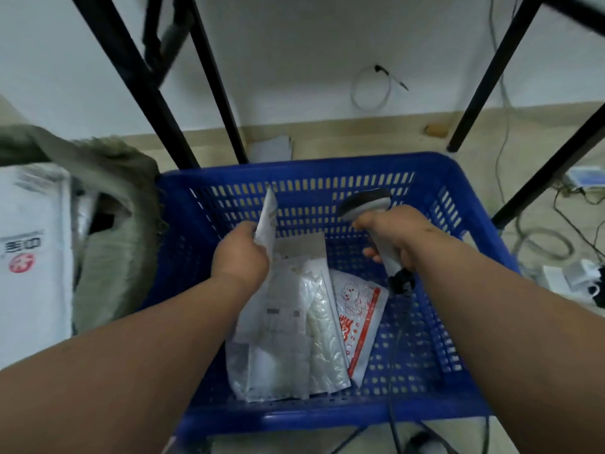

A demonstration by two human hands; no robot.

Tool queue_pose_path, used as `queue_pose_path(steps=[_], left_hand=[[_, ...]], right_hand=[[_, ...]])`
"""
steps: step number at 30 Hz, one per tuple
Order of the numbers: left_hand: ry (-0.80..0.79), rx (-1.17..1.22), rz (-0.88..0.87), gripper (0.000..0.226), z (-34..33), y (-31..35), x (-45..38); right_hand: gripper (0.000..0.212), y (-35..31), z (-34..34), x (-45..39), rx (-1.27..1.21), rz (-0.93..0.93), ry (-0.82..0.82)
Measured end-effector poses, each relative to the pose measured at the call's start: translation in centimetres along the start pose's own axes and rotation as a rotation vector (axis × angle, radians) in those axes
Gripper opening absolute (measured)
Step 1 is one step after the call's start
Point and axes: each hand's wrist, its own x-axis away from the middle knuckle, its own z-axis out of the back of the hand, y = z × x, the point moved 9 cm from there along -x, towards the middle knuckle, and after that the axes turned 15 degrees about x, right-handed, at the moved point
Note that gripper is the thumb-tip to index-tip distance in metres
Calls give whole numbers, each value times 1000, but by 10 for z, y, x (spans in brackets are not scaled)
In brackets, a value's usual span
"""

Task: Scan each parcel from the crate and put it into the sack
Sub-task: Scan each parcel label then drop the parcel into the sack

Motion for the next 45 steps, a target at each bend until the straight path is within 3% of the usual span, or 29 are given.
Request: queue_pose_path(steps=[3,12,17,27,34,38,45], left_hand=[[40,113,-46,14,38,33,20],[143,644,60,25,132,71,84],[198,771,79,24,159,64,103],[213,966,124,19,182,54,97],[186,941,97,20,195,44,83],[180,896,86,20,206,38,79],[181,852,67,26,218,33,78]], right_hand=[[31,-20,22,41,-55,68,61],[15,-39,50,163,-223,247,102],[11,-57,45,201,-243,369,80],[15,-67,36,213,-119,430,69],[5,-91,31,223,185,597,113],[20,-105,15,236,406,766,119],[21,-113,0,251,662,928,193]])
